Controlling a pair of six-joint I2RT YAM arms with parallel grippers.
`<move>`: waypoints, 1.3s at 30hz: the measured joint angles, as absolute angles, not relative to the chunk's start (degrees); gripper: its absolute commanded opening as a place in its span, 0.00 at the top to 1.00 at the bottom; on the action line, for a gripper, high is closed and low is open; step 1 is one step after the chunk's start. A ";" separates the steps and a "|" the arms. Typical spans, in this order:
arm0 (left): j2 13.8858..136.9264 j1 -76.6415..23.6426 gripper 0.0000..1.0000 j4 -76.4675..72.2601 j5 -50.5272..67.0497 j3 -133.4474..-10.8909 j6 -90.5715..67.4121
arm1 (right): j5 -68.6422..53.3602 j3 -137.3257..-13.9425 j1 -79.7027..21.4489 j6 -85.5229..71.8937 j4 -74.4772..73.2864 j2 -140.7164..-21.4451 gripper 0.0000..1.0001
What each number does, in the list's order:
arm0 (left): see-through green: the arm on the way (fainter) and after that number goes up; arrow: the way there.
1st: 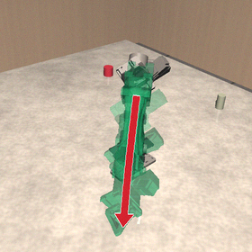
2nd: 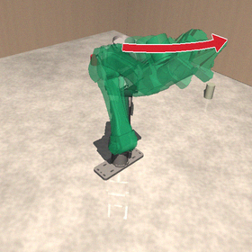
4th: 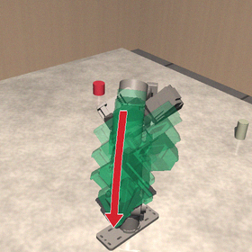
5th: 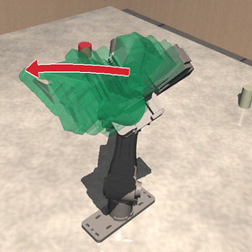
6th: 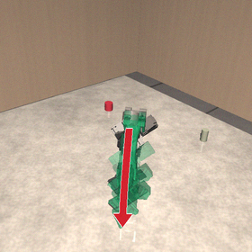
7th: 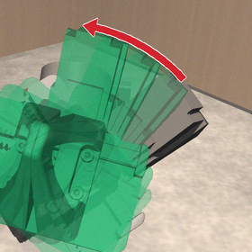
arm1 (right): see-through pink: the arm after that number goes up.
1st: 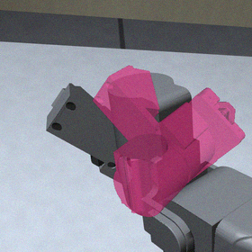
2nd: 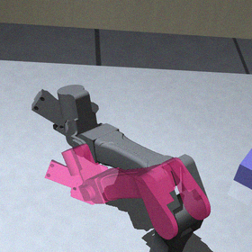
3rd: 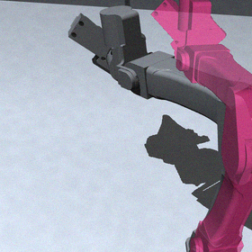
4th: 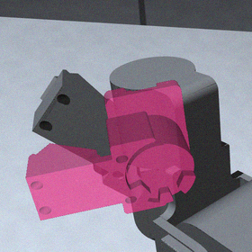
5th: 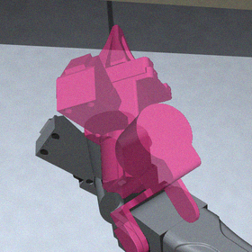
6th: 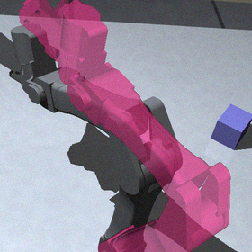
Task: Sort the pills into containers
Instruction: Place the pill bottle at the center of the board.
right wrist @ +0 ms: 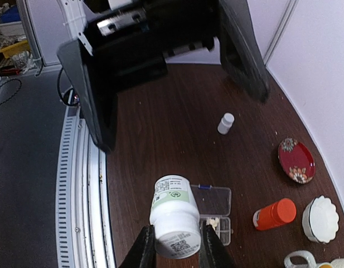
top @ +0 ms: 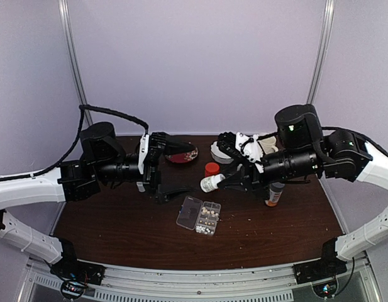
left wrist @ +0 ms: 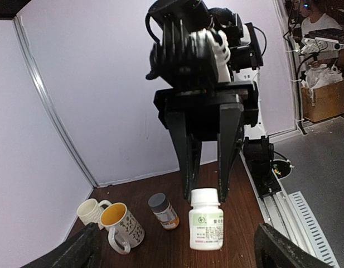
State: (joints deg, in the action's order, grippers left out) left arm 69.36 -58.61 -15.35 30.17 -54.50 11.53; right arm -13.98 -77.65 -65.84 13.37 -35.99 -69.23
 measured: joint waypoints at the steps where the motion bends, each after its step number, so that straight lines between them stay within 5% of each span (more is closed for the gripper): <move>1: 68.62 -58.61 0.02 -15.09 28.77 -53.67 11.31 | -13.23 -76.31 -65.01 13.26 -37.28 -68.73 1.00; 12: 63.81 -57.34 0.02 -8.23 0.27 -45.45 -10.07 | -9.93 -61.54 -51.29 6.17 -43.31 -73.89 0.99; 21: 71.20 -51.00 0.07 1.32 -3.18 -47.51 -25.17 | -6.79 -57.06 -44.16 2.44 -37.10 -88.66 0.98; 23: 72.18 -50.43 0.07 2.44 -3.44 -47.53 -26.50 | -6.28 -57.28 -43.07 2.35 -35.88 -91.20 0.89; 26: 74.67 -50.28 0.10 6.20 -4.19 -48.80 -27.38 | -5.48 -59.83 -42.37 2.46 -34.57 -94.06 0.59; 29: 78.22 -50.19 0.18 9.69 -4.82 -50.89 -28.23 | -4.64 -61.14 -42.28 2.63 -33.52 -96.25 0.40; 33: 81.80 -49.50 0.24 12.73 -5.26 -51.90 -30.55 | -3.73 -61.06 -42.28 2.94 -34.33 -97.41 0.29; 39: 83.77 -47.62 0.40 14.74 -5.13 -51.90 -33.52 | -3.31 -60.99 -42.28 2.96 -34.89 -93.12 0.26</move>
State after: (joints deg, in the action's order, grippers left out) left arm 83.77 -47.62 14.74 -5.13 -51.90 -33.52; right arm -3.31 -60.99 -42.28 2.96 -34.89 -93.12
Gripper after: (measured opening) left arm 0.682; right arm 0.738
